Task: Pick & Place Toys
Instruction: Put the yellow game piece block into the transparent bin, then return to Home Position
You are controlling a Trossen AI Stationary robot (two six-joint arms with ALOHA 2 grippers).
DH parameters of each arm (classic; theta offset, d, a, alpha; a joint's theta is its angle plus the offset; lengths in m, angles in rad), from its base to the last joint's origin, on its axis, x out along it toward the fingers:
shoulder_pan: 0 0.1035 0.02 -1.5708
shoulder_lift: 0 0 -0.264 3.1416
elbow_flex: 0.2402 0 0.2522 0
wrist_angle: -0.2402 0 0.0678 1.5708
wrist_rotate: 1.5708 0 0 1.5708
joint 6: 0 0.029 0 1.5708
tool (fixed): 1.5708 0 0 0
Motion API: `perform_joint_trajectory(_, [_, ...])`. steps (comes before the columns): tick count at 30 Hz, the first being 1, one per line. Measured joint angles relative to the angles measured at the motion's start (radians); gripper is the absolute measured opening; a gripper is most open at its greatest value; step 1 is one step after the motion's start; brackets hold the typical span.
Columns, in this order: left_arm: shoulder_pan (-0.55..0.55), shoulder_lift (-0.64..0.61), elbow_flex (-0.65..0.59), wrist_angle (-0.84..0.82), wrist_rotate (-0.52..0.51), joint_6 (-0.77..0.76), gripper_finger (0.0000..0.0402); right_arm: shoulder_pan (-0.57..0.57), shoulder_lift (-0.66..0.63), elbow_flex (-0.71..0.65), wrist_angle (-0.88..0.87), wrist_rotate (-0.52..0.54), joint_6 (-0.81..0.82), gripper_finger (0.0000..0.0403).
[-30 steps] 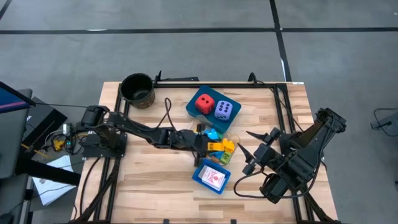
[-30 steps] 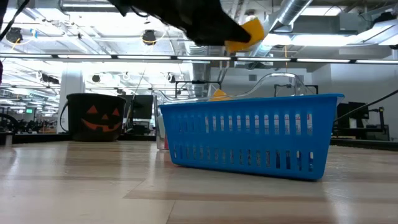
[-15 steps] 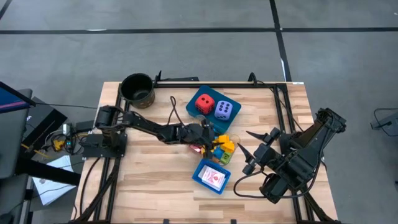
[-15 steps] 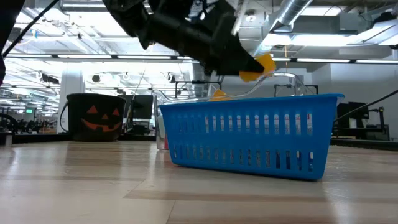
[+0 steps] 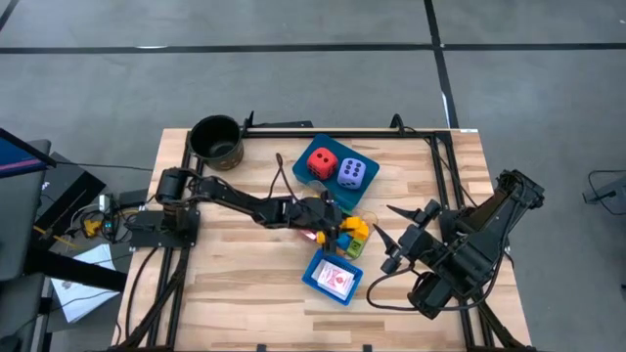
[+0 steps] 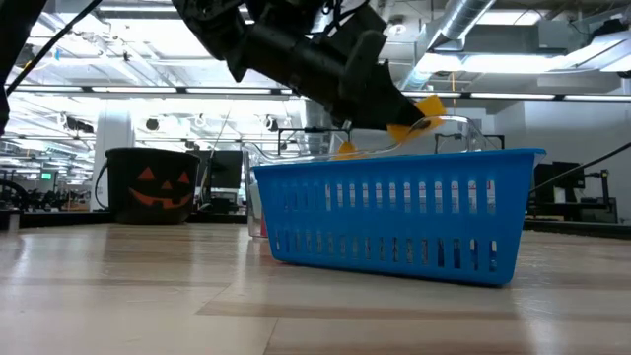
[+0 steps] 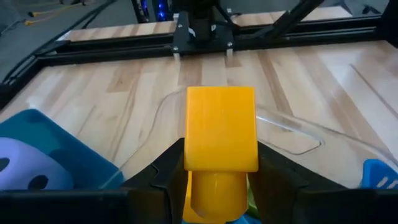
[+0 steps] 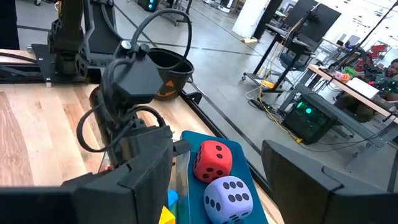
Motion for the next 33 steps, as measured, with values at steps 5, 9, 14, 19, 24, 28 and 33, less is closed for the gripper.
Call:
perform_joint_trajectory(5, [0.000,0.000,0.000,-0.011,0.000,-0.002,0.0145,0.001,0.000,0.000,0.000,0.000,0.000,0.0239])
perform_joint_trajectory(9, [0.000,0.000,0.000,-0.014,0.000,-0.044,0.0158,0.001,0.000,0.000,0.000,0.000,0.000,0.0239])
perform_joint_trajectory(14, [0.000,0.000,0.000,-0.014,-0.001,-0.046,0.0174,0.001,0.000,0.000,0.000,0.000,0.000,0.0239])
perform_joint_trajectory(19, [0.000,0.000,0.000,-0.014,-0.004,-0.046,0.0193,0.001,0.000,0.000,0.000,-0.001,-0.002,0.0239])
perform_joint_trajectory(24, [0.000,0.000,0.000,-0.016,-0.015,-0.041,0.0217,0.001,0.000,0.000,0.000,-0.002,-0.002,0.0239])
perform_joint_trajectory(28, [-0.006,-0.041,-0.001,-0.063,-0.070,-0.004,0.0228,0.001,0.000,0.000,0.000,-0.003,-0.001,0.0239])
perform_joint_trajectory(33, [-0.020,-0.244,-0.054,-0.257,-0.333,0.033,0.0189,0.005,0.000,0.000,0.000,-0.004,0.000,0.0239])
